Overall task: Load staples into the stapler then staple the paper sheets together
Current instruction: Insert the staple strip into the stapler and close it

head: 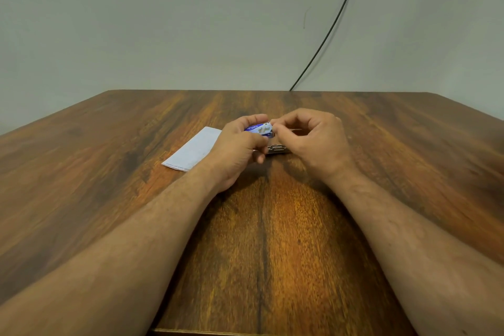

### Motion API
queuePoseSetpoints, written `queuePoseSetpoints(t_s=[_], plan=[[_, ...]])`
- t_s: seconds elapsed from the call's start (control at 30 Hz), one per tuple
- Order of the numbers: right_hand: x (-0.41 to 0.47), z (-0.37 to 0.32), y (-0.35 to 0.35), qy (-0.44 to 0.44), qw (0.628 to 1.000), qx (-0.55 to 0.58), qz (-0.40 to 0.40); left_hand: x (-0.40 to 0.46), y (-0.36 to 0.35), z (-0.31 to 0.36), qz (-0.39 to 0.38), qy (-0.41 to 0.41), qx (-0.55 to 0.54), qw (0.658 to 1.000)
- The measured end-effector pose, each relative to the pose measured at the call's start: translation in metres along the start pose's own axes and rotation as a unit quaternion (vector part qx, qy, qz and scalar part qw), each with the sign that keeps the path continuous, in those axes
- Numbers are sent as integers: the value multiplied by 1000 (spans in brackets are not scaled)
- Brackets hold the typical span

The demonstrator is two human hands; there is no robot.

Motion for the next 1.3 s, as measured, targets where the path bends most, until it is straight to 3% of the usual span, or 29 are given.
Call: queuePoseSetpoints(t_s=[0.33,0.47,0.7,0.93,1.3], plan=[[0,-1,-1,-38,999,31,-2,4,3,0,10,-5,16,1000],[4,7,2,-86,995,17,43,9,7,0,56,-39,146,987],[2,12,-2,-108,994,-20,2,14,12,1,81,-157,359,916],[0,12,-9,-82,996,-18,-30,18,14,-1,159,-151,373,901],[-1,7,-6,-101,993,-25,-61,20,18,-3,151,-117,382,904]])
Point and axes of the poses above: each hand's wrist, its own x-axis towards the middle knuckle, its own y-axis out of the back of the hand, z = x × y, the point moved 2 cm from there along x, towards the middle knuckle, and after that the axes turned 15 degrees about -x, right-handed, at the moved point
